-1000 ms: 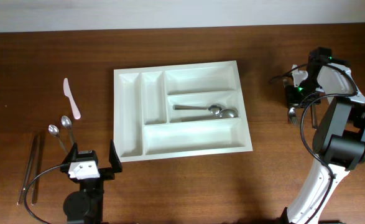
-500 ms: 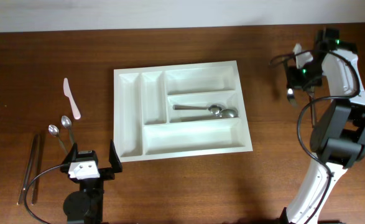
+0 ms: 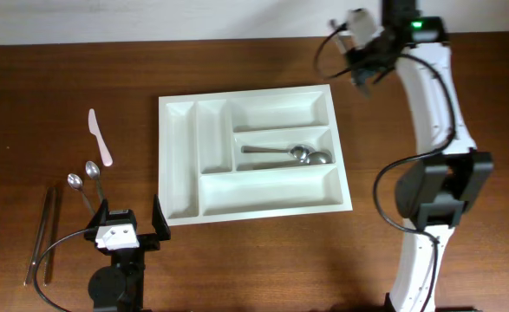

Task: Pack container
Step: 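Carry the spoon into the tray's upper compartment and release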

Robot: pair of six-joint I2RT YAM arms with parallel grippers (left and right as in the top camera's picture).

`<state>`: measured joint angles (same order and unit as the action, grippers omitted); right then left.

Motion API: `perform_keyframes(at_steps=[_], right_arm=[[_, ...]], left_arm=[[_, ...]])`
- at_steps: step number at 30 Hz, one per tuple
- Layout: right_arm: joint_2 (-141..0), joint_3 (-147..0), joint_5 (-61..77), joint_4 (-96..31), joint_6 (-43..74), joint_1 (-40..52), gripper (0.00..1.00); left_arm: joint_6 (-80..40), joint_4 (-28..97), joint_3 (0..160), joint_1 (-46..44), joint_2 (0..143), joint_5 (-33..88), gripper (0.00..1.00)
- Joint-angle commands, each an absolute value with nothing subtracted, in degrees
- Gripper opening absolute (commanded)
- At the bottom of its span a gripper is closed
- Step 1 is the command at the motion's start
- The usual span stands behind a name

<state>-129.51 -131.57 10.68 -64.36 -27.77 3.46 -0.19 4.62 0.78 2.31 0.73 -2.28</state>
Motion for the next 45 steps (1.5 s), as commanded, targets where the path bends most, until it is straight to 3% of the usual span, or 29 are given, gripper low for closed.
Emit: perform_keyframes(at_steps=[1, 9, 29, 30, 31, 32, 36, 42, 45], right_arm=[[-129.45, -131.79, 11.40, -64.36, -43.33, 7.79, 0.04], [-131.48, -131.79, 11.81, -64.07, -62.19, 15.88, 0.04], [-142.52, -131.79, 16.12, -62.02, -62.04, 18.35, 0.04], [-142.56, -131.79, 16.16, -61.73, -61.39, 18.33, 0.09], [-142.56, -131.79, 16.14, -61.25, -60.01, 18.31, 0.36], [-142.56, -131.79, 16.12, -60.71, -58.74, 18.31, 0.47], [-142.56, -131.81, 16.10, -57.95, -52.31, 17.87, 0.74], [-141.97, -132.79, 15.92, -55.29, -38.48, 16.29, 0.91], [-140.94, -135.13, 15.20, -55.31, -29.45, 14.87, 0.93]], left_arm=[[0.49, 4.73, 0.51, 2.09, 0.34, -1.65, 0.99], [0.49, 4.73, 0.51, 2.09, 0.34, -1.65, 0.99], [0.51, 4.73, 0.51, 2.09, 0.34, -1.65, 0.99], [0.49, 4.73, 0.51, 2.09, 0.34, -1.65, 0.99], [0.49, 4.73, 0.51, 2.09, 0.34, -1.65, 0.99], [0.49, 4.73, 0.51, 2.09, 0.34, -1.65, 0.99], [0.49, 4.73, 0.51, 2.09, 0.34, -1.65, 0.99], [0.49, 4.73, 0.51, 2.09, 0.34, -1.65, 0.99], [0.49, 4.73, 0.51, 2.09, 0.34, -1.65, 0.99]])
